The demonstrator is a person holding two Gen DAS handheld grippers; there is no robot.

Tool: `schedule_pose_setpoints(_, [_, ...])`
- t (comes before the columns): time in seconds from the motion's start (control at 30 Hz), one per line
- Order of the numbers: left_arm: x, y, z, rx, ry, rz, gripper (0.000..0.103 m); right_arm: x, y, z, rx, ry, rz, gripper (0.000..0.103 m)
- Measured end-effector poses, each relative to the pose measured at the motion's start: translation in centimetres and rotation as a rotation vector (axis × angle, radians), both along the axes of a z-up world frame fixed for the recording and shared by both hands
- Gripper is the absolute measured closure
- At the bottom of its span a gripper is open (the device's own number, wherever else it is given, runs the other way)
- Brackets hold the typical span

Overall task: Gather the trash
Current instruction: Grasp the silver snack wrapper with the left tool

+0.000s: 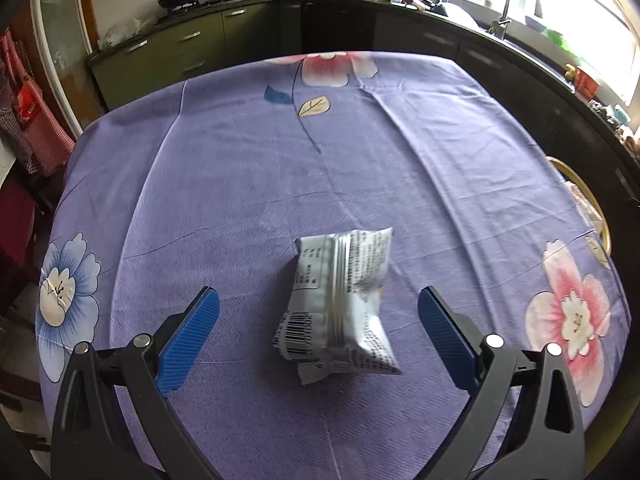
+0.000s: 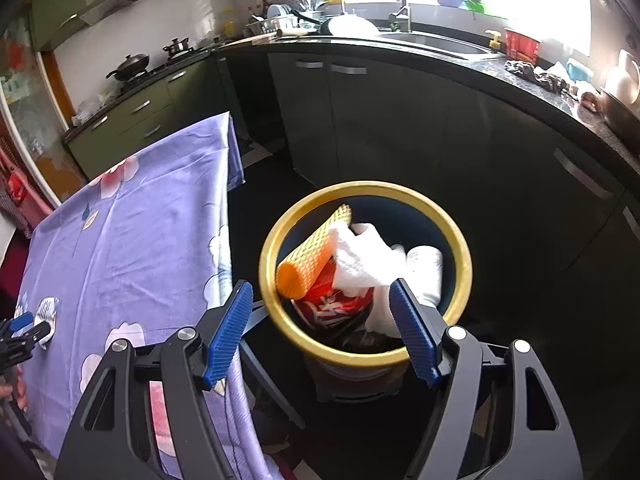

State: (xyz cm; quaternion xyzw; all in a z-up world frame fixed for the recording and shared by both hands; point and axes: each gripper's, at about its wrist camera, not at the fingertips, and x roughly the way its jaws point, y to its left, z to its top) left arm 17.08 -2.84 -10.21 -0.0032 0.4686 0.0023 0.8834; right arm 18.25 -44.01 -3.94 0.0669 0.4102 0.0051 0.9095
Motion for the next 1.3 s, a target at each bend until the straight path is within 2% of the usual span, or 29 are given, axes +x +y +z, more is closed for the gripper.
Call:
schedule_pose_setpoints(0.2, [0.8,0.0,-1.1,0.003,0.033,0.005,0.008,0.0,1.0,-0.5,-0.002,0.001,0.031,0.033])
schedule_pose_setpoints(0.43, [1.0,0.1,-1.3,0.007,0.024,-0.003,0.01,-0.2,1.7,-0.5,-0.013,-0.005,0.044,0.032])
schedule_pose_setpoints(0.63, [0.8,0.0,-0.8,0.003,0.008,-0.015,0.036,-0.3,2.1,-0.3,-0.012,-0.006,0.056,0.032])
schedule_pose_setpoints(0.67, [0.8,0.0,-0.7,0.002,0.007,-0.017,0.042,-0.3,2.2,-0.3,-0.013,-0.006,0.059,0.032])
schedule_pose_setpoints(0.7, [0.6,0.0,-0.6,-0.002,0.003,-0.022,0.053,-0.3,2.3,-0.3,-0.012,-0.006,0.062,0.032])
schedule_pose_setpoints(0.73, [0.5,0.0,-0.4,-0.006,0.001,-0.024,0.06,-0.3,2.3,-0.3,-0.011,-0.006,0.065,0.032])
schedule_pose_setpoints(0.87, [0.2,-0.3,0.1,-0.036,-0.002,-0.049,0.069,-0.5,2.5,-0.2,-0.007,-0.012,0.066,0.032])
schedule_pose_setpoints(1.3, [-1.6,-5.5,6.6,-0.051,-0.142,-0.227,0.07,-3.0,-0.1,0.3,0.015,-0.044,0.006,0.032])
